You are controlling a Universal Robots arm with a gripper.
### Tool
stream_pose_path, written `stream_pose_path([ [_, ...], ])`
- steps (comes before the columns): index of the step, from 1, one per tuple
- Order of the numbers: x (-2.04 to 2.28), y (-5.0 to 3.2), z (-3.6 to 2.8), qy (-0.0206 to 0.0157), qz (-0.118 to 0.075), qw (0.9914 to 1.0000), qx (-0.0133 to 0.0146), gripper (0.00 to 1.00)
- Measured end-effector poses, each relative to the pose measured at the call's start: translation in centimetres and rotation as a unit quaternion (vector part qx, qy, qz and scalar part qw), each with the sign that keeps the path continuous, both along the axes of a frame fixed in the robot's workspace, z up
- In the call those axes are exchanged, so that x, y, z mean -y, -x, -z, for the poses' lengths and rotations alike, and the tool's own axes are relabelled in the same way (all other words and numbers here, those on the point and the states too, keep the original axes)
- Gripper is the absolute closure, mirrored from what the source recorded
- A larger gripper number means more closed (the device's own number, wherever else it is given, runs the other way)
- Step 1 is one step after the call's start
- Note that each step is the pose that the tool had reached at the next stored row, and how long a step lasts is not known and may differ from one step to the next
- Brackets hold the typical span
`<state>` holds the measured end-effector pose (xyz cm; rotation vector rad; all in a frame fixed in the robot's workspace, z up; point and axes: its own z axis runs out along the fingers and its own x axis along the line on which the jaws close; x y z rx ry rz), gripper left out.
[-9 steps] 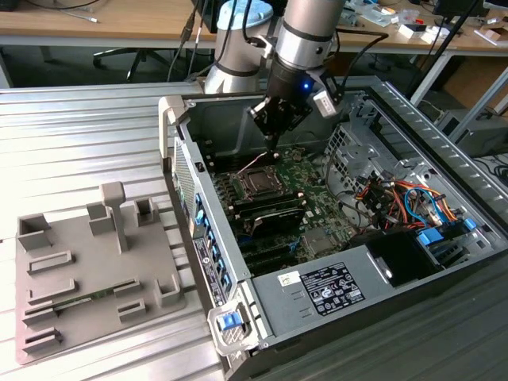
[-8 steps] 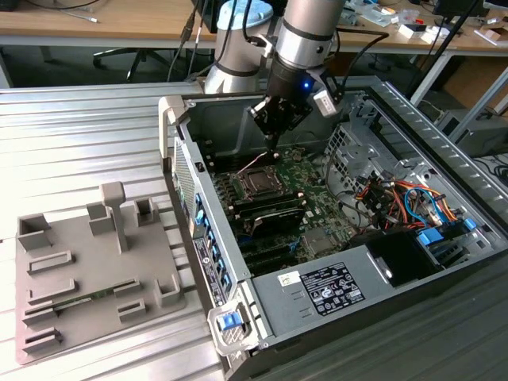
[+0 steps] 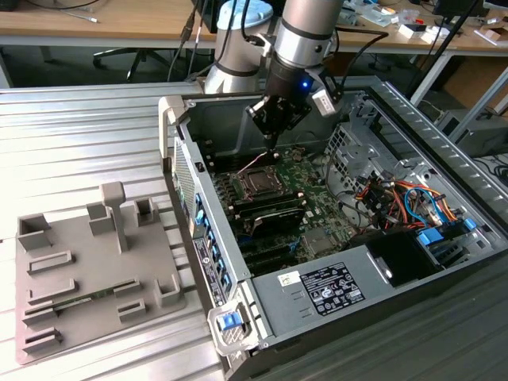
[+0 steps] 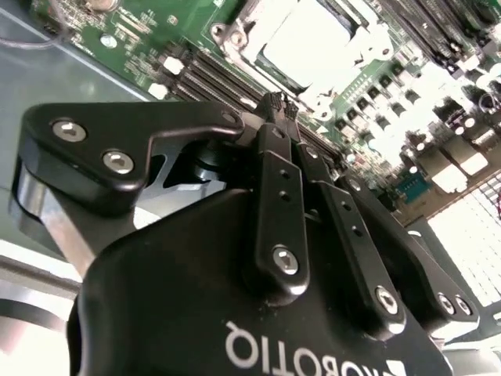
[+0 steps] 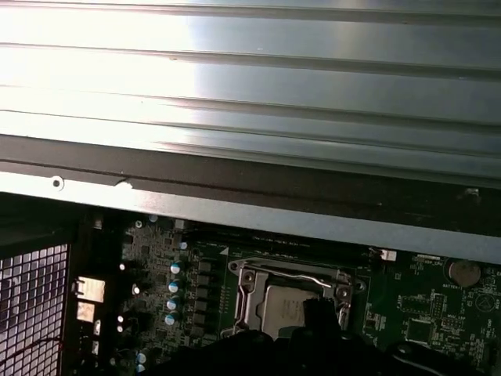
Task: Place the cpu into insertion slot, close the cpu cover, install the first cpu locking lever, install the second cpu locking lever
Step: 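Install the first cpu locking lever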
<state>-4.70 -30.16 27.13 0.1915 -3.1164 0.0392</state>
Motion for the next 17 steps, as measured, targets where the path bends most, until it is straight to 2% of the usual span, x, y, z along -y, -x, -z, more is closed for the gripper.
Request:
stream_pose_path([
  [4, -0.01, 1.50, 0.34, -0.0010, 0.000, 1.00000, 0.0001, 0.89],
  [7, -0.01, 2.23, 0.79, -0.0013, 0.000, 1.00000, 0.0001, 0.89],
  [13, -0.21, 2.52, 1.66, -0.0014, 0.000, 1.00000, 0.0001, 0.89],
  [17, -0.29, 2.56, 1.88, -0.0013, 0.000, 1.00000, 0.0001, 0.89],
])
